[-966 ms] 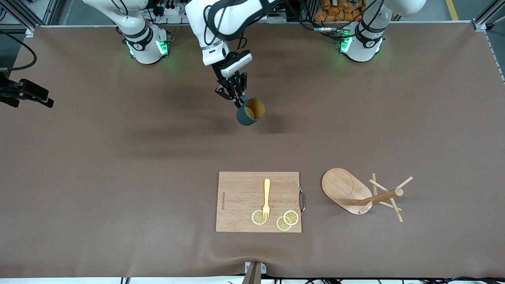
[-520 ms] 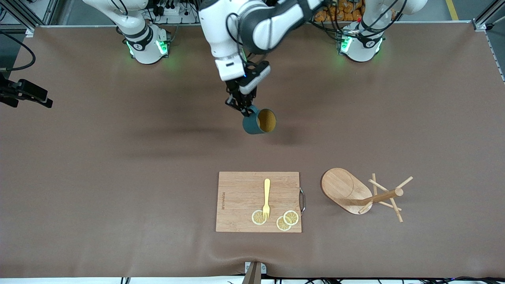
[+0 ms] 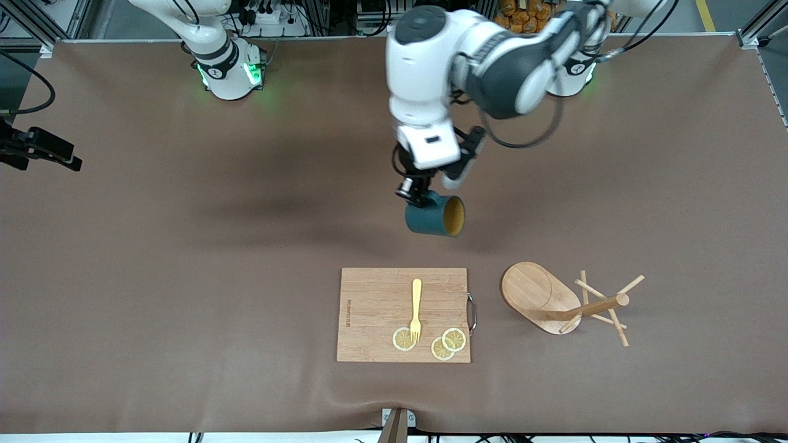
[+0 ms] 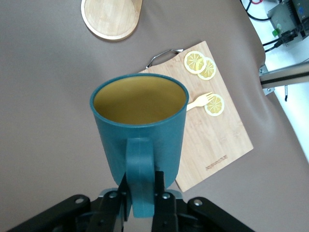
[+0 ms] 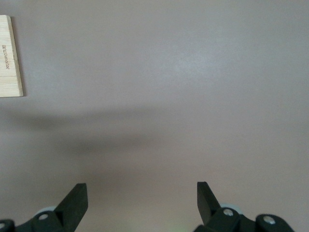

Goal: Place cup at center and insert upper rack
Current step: 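Carry the mug with the left gripper to the wooden mug tree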

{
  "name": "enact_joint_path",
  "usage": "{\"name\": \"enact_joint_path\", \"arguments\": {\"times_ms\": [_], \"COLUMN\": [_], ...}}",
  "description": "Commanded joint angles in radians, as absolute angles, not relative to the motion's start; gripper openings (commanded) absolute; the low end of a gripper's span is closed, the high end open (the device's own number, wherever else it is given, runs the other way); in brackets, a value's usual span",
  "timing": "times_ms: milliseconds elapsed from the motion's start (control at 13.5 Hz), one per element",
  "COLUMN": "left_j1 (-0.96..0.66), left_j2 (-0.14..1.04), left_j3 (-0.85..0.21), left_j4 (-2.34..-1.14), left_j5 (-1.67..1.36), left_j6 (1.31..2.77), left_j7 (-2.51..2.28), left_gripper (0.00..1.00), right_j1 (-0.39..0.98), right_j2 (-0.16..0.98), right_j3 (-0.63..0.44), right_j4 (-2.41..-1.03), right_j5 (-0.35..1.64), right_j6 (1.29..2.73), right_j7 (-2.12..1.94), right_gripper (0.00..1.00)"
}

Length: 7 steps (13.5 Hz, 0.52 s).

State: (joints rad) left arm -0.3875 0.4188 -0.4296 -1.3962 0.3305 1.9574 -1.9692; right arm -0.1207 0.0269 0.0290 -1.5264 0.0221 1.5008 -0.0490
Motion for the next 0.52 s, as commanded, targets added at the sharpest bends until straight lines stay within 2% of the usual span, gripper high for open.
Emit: {"name": "enact_joint_path", "arguments": {"times_ms": [0, 446], "left_j1": [-0.292, -0.066], "left_j2": [0.376, 0.353], "left_j3": [-0.443, -0.445], "left_j4": [-1.427, -1.43], "left_j5": [0.227, -0.13], "left_j6": [2.003, 2.025], "left_j7": [-1.896, -1.659], "left_gripper": [0.0, 0.0], "right_j1": [-0.14, -0.153], "right_j2": [0.035, 0.035], "right_j3": [0.041, 0.04], "right_j4": [-1.519, -1.519], "right_j5": [0.038, 0.035], "right_j6": [1.502, 1.5], "right_j7": [-0.04, -0.038], "right_gripper": [1.0, 1.0]}}
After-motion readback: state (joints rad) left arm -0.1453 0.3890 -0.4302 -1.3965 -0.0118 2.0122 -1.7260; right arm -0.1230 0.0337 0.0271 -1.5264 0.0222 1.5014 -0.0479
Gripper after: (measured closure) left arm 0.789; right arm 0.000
